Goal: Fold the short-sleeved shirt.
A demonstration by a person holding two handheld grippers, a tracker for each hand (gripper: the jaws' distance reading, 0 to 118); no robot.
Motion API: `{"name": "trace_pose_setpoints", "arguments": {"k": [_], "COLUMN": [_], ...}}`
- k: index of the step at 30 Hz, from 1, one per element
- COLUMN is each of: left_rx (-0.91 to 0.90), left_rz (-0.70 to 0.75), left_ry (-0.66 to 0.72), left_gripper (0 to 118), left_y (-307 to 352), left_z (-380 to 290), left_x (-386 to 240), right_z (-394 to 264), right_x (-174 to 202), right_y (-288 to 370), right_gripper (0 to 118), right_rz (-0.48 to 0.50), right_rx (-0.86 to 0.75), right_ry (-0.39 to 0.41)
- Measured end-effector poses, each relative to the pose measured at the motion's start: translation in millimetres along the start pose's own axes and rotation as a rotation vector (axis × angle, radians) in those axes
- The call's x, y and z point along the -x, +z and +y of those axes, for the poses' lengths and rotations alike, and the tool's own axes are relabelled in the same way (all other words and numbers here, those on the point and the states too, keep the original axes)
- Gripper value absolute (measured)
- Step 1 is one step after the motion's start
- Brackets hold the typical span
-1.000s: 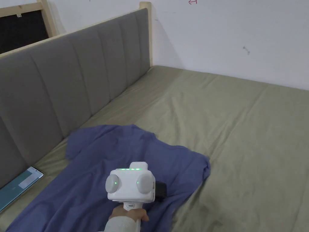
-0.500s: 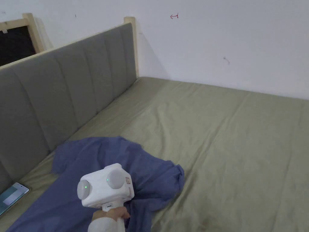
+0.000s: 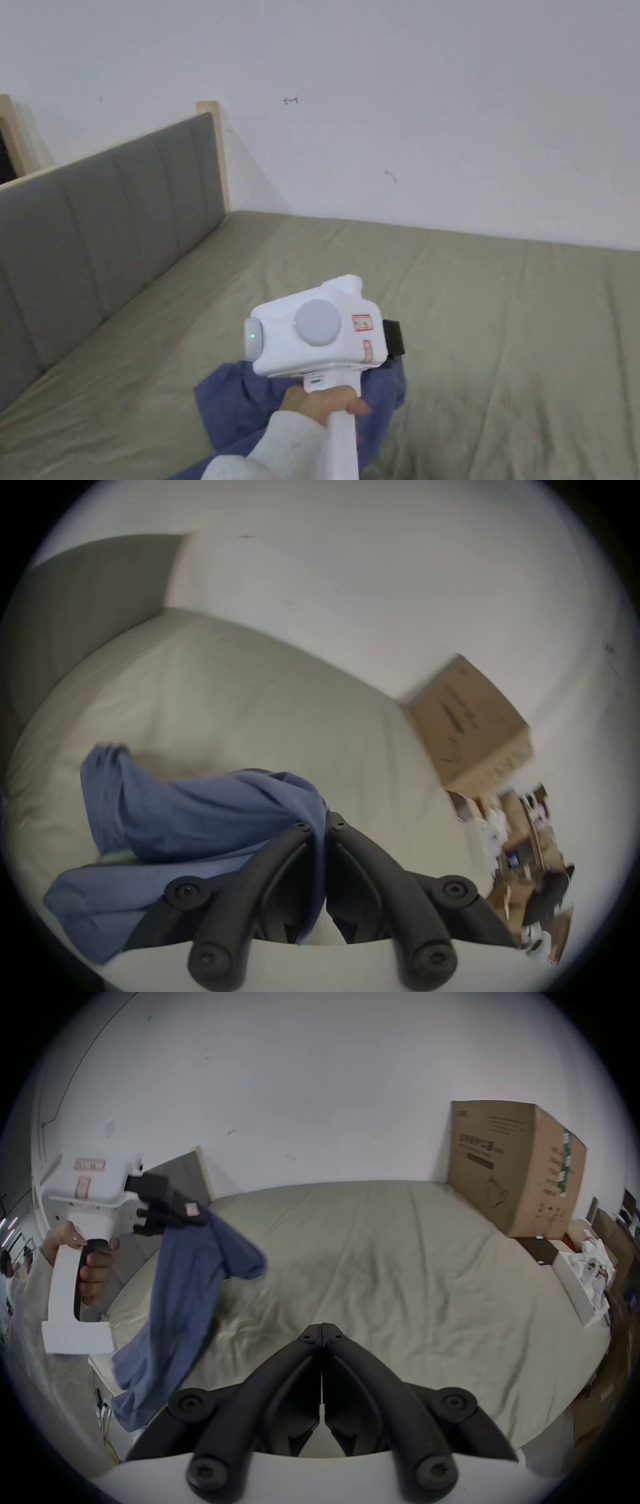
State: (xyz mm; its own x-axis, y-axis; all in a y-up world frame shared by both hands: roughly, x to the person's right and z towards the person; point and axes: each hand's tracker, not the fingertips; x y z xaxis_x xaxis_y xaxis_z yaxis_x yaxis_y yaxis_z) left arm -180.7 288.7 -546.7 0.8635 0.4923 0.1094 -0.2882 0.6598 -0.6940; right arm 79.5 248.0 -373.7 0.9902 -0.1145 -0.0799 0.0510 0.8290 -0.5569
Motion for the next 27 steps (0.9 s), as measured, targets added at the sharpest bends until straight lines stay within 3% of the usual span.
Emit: {"name": "trace_pose_setpoints", "arguments": {"k": [4, 6, 8, 11, 15, 16, 18, 19, 20, 24, 25, 27], "left_rx": [0.065, 0.104, 0.175, 0.329, 0.437, 0.474, 0.516, 0.542, 0.531, 0.468, 0.432, 0.339], "left_rz": [-0.273, -0.317, -0.298, -0.274, -0.037, -0.001, 0.06, 0.068, 0.027, -0.007, -0.023, -0.057], "left_ry": [-0.103, -0.207, -0.28, -0.259, -0.361, -0.392, -0.385, -0.367, -0.336, -0.278, -0.26, -0.222], "left_gripper": [2, 2, 2, 2, 10, 23, 91, 109, 115, 106, 97, 65], "left_y": [-18.8, -33.0, -52.5, -100.1, -165.8, -176.4, -187.5, -188.2, -186.8, -158.8, -147.1, -120.3], "left_z": [-30.6, -57.9, -92.1, -147.9, -218.7, -230.0, -242.0, -243.2, -242.6, -209.1, -196.1, -176.1], "left_x": [-105.6, -144.7, -171.6, -183.8, -176.9, -173.8, -167.6, -163.2, -159.5, -149.7, -145.2, -132.6], "right_z": [10.2, 13.7, 14.9, 10.0, -9.9, -15.0, -21.3, -23.3, -23.9, -16.9, -14.5, -11.1], "right_x": [-42.8, -64.7, -86.9, -118.8, -153.2, -159.6, -167.2, -169.0, -170.2, -164.1, -158.8, -144.0], "right_y": [29.6, 45.4, 59.2, 71.4, 74.2, 73.8, 71.8, 69.5, 67.6, 61.6, 59.7, 55.4], "right_gripper": [0, 0, 0, 0, 0, 0, 0, 0, 0, 0, 0, 0], "right_rz": [-0.104, -0.155, -0.207, -0.285, -0.328, -0.329, -0.332, -0.343, -0.349, -0.295, -0.27, -0.238], "right_rx": [-0.059, -0.1, -0.126, -0.125, -0.07, -0.058, -0.042, -0.032, -0.026, -0.029, -0.031, -0.032], "right_ry": [-0.057, -0.085, -0.11, -0.14, -0.241, -0.262, -0.265, -0.264, -0.262, -0.298, -0.289, -0.248]}}
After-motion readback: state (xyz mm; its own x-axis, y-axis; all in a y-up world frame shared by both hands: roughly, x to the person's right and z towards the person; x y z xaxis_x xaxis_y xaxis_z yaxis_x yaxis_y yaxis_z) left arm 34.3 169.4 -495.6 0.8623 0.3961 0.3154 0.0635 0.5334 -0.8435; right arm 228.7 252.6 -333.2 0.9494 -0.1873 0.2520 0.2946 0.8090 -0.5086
